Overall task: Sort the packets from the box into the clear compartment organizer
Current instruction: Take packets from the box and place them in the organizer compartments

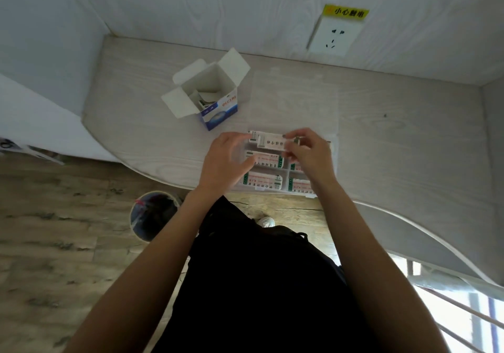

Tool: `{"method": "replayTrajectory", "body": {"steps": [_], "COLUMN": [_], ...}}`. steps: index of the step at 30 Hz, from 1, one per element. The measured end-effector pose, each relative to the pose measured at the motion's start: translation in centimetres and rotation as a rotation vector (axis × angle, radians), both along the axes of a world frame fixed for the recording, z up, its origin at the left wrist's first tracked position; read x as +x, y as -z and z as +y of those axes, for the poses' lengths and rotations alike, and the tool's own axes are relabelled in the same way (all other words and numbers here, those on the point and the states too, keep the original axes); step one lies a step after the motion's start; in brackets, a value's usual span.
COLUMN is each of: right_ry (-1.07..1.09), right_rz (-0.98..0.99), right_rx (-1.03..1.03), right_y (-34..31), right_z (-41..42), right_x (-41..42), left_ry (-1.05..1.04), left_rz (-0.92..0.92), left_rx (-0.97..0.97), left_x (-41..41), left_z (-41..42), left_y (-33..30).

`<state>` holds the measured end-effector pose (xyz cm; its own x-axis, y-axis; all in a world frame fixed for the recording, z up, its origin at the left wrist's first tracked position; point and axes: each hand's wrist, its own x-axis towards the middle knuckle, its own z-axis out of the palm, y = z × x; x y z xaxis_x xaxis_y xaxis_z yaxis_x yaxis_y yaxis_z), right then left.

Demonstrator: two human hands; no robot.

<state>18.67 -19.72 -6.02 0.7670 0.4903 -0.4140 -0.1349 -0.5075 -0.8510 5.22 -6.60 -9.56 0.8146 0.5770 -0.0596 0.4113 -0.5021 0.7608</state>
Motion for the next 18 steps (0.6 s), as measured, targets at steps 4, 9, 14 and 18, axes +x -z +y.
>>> {"method": "replayTrajectory", "body": {"steps": [4,9,14,18], "right_ry": [-0.098,-0.273,-0.337,-0.342], "right_rz": [-0.207,-0.478,-0.585,-0.607], "right_rx": [-0.114,-0.233,-0.276,-0.328], "right_y": [1.2,1.9,2.6,2.8], "right_z": [-0.5,0.2,0.6,0.5], "right_x": [-1.2,-1.7,-2.0,-1.9], "left_ry": [-0.028,0.009,0.033,0.054], "left_rz": [0.001,0.012,0.051,0.062], "left_rx": [-0.002,0.088,0.17,0.248], "left_x": [-0.1,0.2,0.3,0.5], "left_z": [-0.2,-0.2,0.1,0.5], "left_y": [0.3,0.4,0.6,0.6]}}
